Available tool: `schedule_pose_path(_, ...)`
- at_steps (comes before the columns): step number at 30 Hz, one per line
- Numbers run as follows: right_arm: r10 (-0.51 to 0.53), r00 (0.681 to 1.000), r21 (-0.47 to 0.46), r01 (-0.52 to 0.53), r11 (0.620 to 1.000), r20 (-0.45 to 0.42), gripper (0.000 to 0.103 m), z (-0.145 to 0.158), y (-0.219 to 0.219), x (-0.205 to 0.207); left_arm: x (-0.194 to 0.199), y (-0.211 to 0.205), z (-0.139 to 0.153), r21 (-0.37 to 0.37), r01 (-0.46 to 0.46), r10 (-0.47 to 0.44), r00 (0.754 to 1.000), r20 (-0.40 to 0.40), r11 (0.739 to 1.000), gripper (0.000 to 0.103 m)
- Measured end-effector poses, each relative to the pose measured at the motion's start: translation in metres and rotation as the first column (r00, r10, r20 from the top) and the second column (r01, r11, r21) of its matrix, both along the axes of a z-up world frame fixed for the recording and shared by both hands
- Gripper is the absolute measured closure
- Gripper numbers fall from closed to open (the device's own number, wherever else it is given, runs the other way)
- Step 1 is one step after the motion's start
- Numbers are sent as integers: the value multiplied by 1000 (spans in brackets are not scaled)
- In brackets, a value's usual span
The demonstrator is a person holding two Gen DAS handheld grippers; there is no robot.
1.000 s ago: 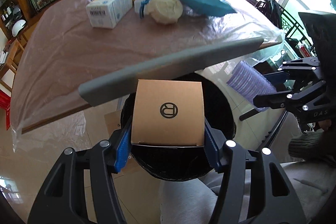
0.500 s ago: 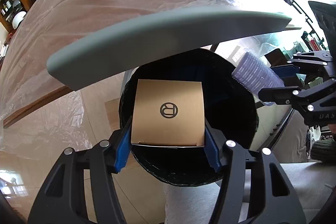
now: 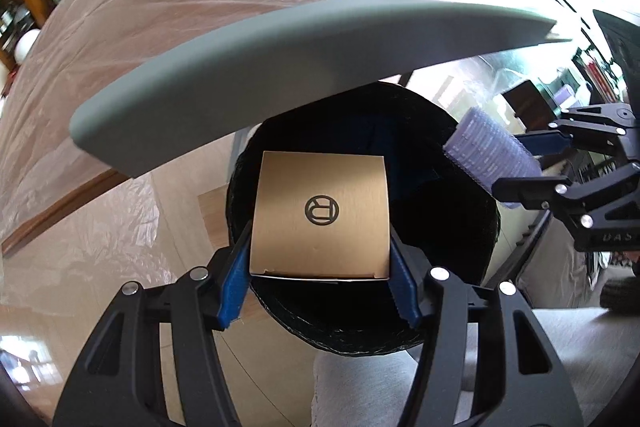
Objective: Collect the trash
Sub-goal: 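Open both grippers to drop the curler and box into the bin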
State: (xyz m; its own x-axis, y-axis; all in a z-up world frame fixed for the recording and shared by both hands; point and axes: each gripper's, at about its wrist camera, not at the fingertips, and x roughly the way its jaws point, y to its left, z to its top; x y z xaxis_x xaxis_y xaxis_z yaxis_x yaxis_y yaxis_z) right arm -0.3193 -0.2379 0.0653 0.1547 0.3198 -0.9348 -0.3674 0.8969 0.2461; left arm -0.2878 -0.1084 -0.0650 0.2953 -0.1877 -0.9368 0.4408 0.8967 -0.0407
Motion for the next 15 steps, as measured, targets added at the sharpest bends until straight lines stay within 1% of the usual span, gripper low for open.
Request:
schedule_pose_path(2, -24, 1000, 1, 24, 1000, -6, 60, 0, 1, -1, 1, 0, 0, 4, 33, -33, 999, -3, 999, 43)
schedule_pose_path(6, -42, 999, -13, 42, 999, 2, 60, 2, 3, -2, 2, -1, 2, 23, 97, -97, 995, 17, 995, 43)
schedule_pose_path(11, -70, 998, -31, 71, 997, 5, 60, -1, 2, 1, 1, -2, 0, 43, 127, -129, 991, 35, 991, 43)
schedule_pose_path(15, -86, 996, -30, 86, 996, 5, 60, 0, 2, 2, 1, -4, -3, 50, 141, -143, 989, 34, 989, 43)
